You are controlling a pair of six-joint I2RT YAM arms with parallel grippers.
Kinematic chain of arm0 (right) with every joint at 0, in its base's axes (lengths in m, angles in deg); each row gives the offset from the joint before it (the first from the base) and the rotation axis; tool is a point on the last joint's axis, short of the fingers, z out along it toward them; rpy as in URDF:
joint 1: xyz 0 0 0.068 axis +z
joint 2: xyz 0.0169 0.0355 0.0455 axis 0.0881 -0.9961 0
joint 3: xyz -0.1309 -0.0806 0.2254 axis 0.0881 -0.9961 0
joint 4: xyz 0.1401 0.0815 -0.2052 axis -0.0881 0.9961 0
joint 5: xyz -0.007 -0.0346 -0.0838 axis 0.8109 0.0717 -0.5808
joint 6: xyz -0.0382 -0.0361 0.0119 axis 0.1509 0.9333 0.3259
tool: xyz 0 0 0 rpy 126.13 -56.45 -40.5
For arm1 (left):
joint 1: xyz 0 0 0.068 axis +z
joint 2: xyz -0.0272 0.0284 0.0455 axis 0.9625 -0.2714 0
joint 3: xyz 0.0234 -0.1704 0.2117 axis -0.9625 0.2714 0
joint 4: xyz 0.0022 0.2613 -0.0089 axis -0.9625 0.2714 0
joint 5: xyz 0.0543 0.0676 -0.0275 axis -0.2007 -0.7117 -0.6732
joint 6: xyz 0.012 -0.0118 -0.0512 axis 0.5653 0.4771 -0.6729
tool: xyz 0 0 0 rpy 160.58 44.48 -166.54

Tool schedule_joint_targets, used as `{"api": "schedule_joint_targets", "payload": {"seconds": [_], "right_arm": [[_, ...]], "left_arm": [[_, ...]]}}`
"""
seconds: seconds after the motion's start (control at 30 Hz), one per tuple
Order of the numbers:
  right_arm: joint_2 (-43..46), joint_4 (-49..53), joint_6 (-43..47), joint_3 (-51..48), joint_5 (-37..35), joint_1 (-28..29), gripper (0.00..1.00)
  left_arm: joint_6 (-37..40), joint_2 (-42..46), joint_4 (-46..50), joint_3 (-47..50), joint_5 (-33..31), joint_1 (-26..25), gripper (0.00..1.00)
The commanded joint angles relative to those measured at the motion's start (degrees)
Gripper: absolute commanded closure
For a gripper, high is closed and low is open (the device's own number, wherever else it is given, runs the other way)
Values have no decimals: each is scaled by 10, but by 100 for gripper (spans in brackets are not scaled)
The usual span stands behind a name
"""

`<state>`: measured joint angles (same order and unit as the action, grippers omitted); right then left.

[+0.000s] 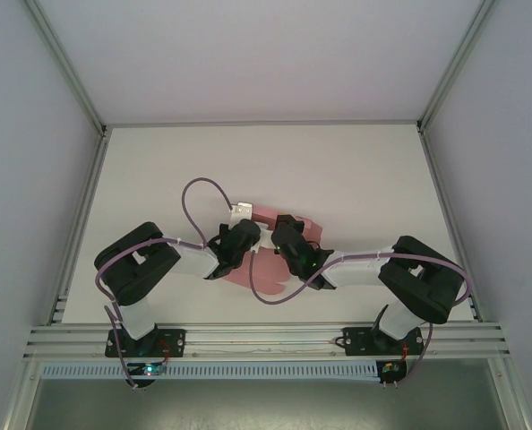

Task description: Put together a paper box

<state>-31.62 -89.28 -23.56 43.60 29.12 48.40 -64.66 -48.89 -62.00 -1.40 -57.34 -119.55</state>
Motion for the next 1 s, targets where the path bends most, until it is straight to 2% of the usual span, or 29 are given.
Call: {"api": "schedule_joint_targets", "payload": {"seconds": [0.0,0.07,0.23,0.33,0.4,0.47,0.57,0.73,0.87,0.97], "right_arm": [[10,76,-33,-8,-62,-9,100],[11,73,-34,-8,-57,-9,100],[3,39,-46,6,-30,-10,99],[-5,1,-41,19,-16,-11,76],[-2,-12,-38,29,6,-12,52],[7,-24,-31,36,20,-13,42],[40,-63,-22,31,32,-14,3],[164,-34,-62,-9,115,-13,2],[324,7,-155,-61,270,-33,2],[422,18,-236,-81,304,-61,2]], "left_arm": [[-37,-42,142,24,-189,32,100],[-17,-36,119,32,-171,32,100],[33,7,-6,69,-26,30,100],[32,37,-17,63,26,29,100],[30,59,-18,57,58,28,100],[31,81,-16,54,84,27,100],[34,117,-15,58,100,24,100],[22,164,21,58,67,23,100],[23,184,34,60,52,23,100],[29,193,23,67,51,24,100]]}}
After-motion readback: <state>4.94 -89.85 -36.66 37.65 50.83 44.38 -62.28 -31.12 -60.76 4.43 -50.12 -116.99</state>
